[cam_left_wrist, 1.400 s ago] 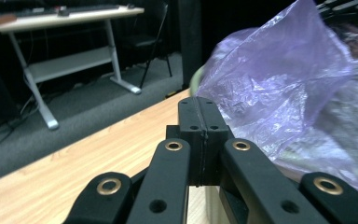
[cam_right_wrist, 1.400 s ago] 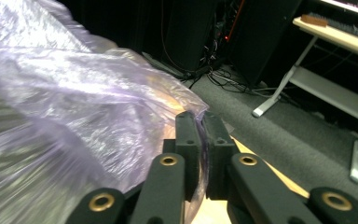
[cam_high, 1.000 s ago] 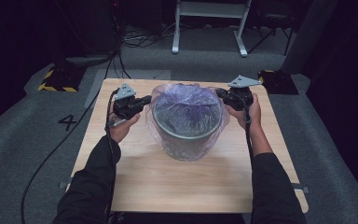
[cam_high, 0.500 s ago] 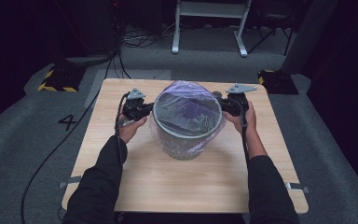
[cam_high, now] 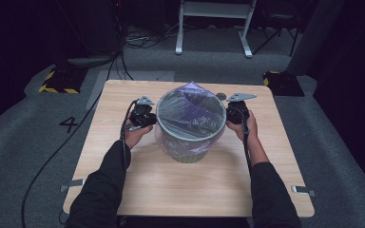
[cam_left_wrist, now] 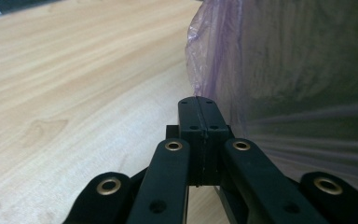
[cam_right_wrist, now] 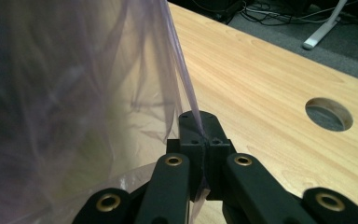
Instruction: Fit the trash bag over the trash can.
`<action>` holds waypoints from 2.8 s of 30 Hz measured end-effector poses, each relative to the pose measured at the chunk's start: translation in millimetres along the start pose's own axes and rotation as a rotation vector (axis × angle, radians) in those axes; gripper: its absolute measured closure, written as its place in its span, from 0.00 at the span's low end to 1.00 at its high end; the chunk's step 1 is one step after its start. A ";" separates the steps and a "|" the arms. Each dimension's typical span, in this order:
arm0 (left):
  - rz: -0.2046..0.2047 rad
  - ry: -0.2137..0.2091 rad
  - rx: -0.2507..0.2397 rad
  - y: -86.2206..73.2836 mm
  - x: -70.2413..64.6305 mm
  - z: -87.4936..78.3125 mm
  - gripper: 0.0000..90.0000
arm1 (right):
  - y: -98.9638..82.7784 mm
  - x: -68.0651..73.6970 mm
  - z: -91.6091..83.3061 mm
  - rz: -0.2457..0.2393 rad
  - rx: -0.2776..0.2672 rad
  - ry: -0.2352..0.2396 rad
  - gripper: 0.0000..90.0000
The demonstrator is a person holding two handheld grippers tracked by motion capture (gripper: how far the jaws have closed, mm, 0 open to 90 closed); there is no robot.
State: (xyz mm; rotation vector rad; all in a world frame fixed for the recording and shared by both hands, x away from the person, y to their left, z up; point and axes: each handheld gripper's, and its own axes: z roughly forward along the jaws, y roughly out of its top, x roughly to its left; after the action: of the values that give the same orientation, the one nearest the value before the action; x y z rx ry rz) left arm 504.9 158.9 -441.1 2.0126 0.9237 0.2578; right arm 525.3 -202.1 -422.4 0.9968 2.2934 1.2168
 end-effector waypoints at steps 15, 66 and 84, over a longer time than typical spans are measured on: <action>0.018 0.079 0.010 -25.0 10.7 -27.1 0.82 | -23.3 -7.6 -12.6 0.034 -0.008 0.004 0.93; 0.401 0.005 0.005 -67.2 -74.5 -45.0 1.00 | -76.0 79.3 -64.8 -0.333 -0.055 0.183 1.00; 0.331 -0.020 0.066 -87.7 -56.7 -39.5 1.00 | -94.1 64.3 -39.5 -0.231 0.109 0.168 1.00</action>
State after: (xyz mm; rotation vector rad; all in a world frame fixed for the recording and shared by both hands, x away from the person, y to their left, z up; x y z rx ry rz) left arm 400.6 174.1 -478.0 2.2217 0.5886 0.3919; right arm 418.3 -213.8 -476.9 0.6610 2.5455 1.1275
